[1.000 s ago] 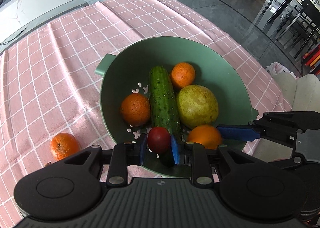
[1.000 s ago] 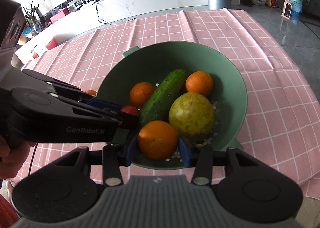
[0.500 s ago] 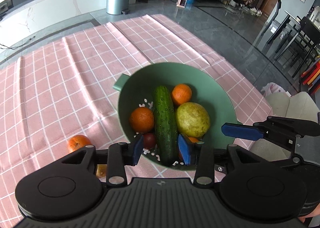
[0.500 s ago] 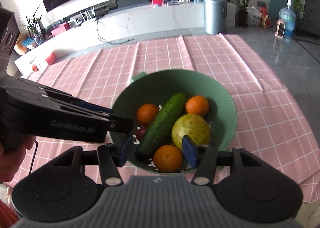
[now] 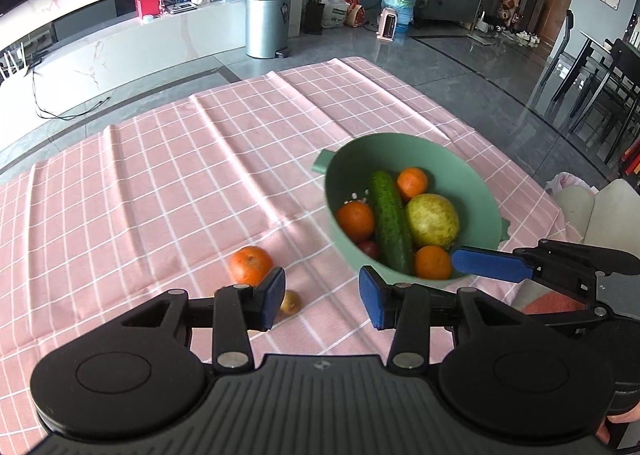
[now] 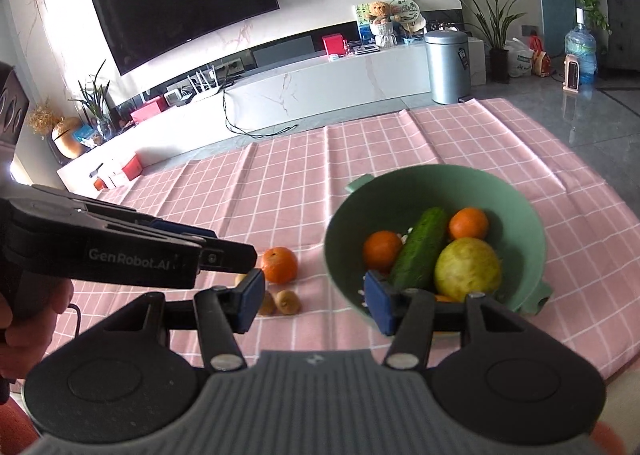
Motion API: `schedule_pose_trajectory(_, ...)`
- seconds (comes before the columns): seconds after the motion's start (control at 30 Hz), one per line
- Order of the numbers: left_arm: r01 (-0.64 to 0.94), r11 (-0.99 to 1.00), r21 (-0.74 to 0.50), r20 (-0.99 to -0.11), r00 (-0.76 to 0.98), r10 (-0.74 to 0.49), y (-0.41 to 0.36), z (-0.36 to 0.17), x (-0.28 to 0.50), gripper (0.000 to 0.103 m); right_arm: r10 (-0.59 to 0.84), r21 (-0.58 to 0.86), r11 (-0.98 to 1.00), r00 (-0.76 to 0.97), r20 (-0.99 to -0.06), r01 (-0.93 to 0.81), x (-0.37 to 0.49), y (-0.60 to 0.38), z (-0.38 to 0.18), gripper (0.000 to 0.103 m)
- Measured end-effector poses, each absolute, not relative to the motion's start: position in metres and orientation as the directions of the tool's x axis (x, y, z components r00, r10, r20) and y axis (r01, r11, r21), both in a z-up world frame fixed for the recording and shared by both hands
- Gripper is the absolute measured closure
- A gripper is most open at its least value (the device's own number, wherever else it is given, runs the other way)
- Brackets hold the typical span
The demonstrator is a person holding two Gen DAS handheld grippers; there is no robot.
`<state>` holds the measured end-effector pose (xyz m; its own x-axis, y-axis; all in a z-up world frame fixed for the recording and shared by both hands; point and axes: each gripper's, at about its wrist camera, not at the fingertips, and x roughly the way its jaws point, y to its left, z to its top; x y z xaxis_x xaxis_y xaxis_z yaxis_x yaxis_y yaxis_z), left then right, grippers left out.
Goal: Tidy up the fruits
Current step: 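Lift both tools out of the colander toward the kiwis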
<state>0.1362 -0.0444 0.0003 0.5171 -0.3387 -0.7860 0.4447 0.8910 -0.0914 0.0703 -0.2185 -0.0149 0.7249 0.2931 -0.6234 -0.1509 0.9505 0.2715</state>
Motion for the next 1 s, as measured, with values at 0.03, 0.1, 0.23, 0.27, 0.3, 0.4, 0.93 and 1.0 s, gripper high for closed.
schedule_pose_trajectory(0.03,0.444,0.892,-0.087,-0.785,0.52,-0.335,-0.041,-0.001,0.135,0.052,0.292,0.266,0.952,0.722,-0.627,-0.154,0.069,-0.214,-0.017,0.051)
schedule_pose_trajectory(0.1,0.435,0.896,-0.087,-0.787,0.522,-0.33,-0.031,-0.006,0.134,0.052,0.283,0.245,0.956,0.722,-0.631,-0.16,0.067,-0.204,-0.02,0.051)
schedule_pose_trajectory(0.23,0.425,0.899,-0.106,-0.782,0.523,-0.339,-0.014,-0.015,0.135,0.052,0.259,0.205,0.965,0.728,-0.634,-0.164,0.062,-0.186,-0.027,0.051)
schedule_pose_trajectory(0.27,0.429,0.897,-0.108,-0.78,0.523,-0.344,-0.009,-0.018,0.133,0.052,0.249,0.199,0.967,0.73,-0.636,-0.157,0.061,-0.182,-0.03,0.051)
schedule_pose_trajectory(0.3,0.434,0.894,-0.111,-0.778,0.523,-0.35,-0.005,-0.021,0.133,0.052,0.242,0.196,0.969,0.731,-0.638,-0.149,0.059,-0.179,-0.034,0.052)
schedule_pose_trajectory(0.4,0.436,0.893,-0.112,-0.778,0.52,-0.352,0.005,-0.032,0.133,0.052,0.227,0.185,0.973,0.732,-0.642,-0.139,0.057,-0.169,-0.043,0.053)
schedule_pose_trajectory(0.93,0.412,0.896,-0.165,-0.782,0.499,-0.373,0.028,-0.082,0.15,0.055,0.186,0.154,0.982,0.682,-0.708,-0.108,0.095,-0.143,-0.081,0.077)
schedule_pose_trajectory(1.0,0.425,0.886,-0.185,-0.777,0.489,-0.397,0.026,-0.085,0.153,0.055,0.182,0.17,0.982,0.673,-0.717,-0.084,0.101,-0.146,-0.086,0.081)
